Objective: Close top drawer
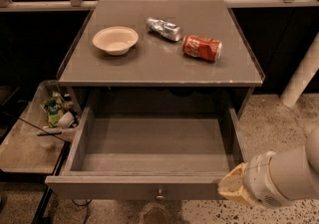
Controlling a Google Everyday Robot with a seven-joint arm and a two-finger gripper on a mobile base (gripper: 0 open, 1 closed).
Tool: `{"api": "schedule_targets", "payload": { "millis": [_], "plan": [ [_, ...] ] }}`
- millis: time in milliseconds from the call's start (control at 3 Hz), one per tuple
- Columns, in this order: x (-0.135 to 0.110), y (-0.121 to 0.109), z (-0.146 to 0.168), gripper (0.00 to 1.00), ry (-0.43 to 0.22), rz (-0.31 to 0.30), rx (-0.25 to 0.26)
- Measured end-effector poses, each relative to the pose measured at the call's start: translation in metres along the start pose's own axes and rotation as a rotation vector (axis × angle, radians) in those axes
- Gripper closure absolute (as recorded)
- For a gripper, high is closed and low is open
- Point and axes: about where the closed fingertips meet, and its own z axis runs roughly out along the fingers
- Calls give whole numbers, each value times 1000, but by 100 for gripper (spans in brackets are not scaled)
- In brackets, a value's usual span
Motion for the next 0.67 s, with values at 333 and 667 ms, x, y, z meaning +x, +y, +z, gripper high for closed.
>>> {"api": "schedule_targets", "payload": {
  "millis": [333, 667],
  "plan": [
    [5, 10, 29, 100, -61, -5, 2],
    [5, 21, 51, 100, -83, -29, -2]
  ]
}}
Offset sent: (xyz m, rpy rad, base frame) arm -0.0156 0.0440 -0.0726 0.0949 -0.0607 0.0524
